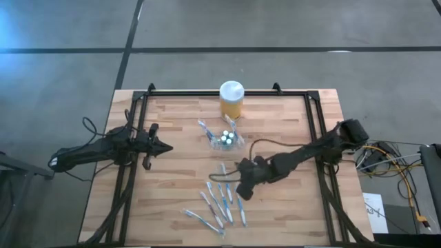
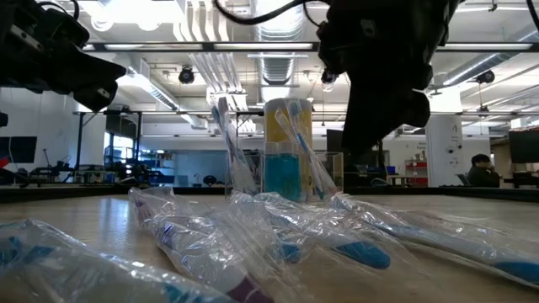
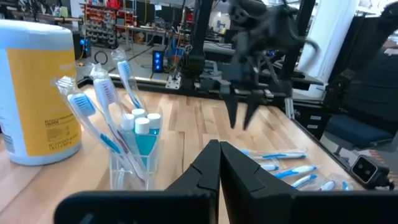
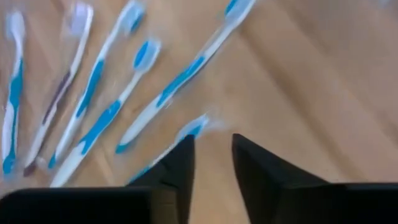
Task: Pick & Place toothbrushing station
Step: Put the blue toothbrush into the transparent organizer
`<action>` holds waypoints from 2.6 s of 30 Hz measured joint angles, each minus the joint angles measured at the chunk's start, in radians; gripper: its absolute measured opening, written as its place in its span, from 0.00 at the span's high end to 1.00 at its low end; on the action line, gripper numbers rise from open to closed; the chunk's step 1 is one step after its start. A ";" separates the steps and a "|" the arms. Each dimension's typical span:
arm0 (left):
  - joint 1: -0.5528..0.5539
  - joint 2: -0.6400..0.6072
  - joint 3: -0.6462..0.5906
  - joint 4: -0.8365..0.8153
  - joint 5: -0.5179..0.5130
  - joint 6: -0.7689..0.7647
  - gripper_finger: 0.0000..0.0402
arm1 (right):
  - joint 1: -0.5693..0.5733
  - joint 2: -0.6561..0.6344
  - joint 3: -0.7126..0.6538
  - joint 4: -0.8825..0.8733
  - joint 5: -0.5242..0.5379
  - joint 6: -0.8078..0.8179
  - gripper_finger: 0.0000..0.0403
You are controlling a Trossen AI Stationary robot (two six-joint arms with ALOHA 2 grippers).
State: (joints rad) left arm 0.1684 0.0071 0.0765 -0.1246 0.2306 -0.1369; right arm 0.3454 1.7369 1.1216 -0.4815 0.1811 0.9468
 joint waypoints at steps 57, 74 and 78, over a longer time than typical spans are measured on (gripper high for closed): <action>0.000 0.010 0.000 -0.026 0.020 -0.096 0.98 | 0.063 0.271 0.178 -0.173 -0.028 0.022 0.85; -0.001 0.010 0.000 -0.001 0.018 -0.075 0.98 | 0.128 -0.059 0.174 -0.123 0.236 -0.332 0.97; -0.001 0.011 0.000 0.001 0.014 -0.073 0.98 | 0.203 -0.199 0.153 -0.081 0.482 -0.505 0.97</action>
State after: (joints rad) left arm 0.1673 0.0181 0.0765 -0.1235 0.2446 -0.2104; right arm 0.5481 1.5383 1.2742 -0.5630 0.6631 0.4419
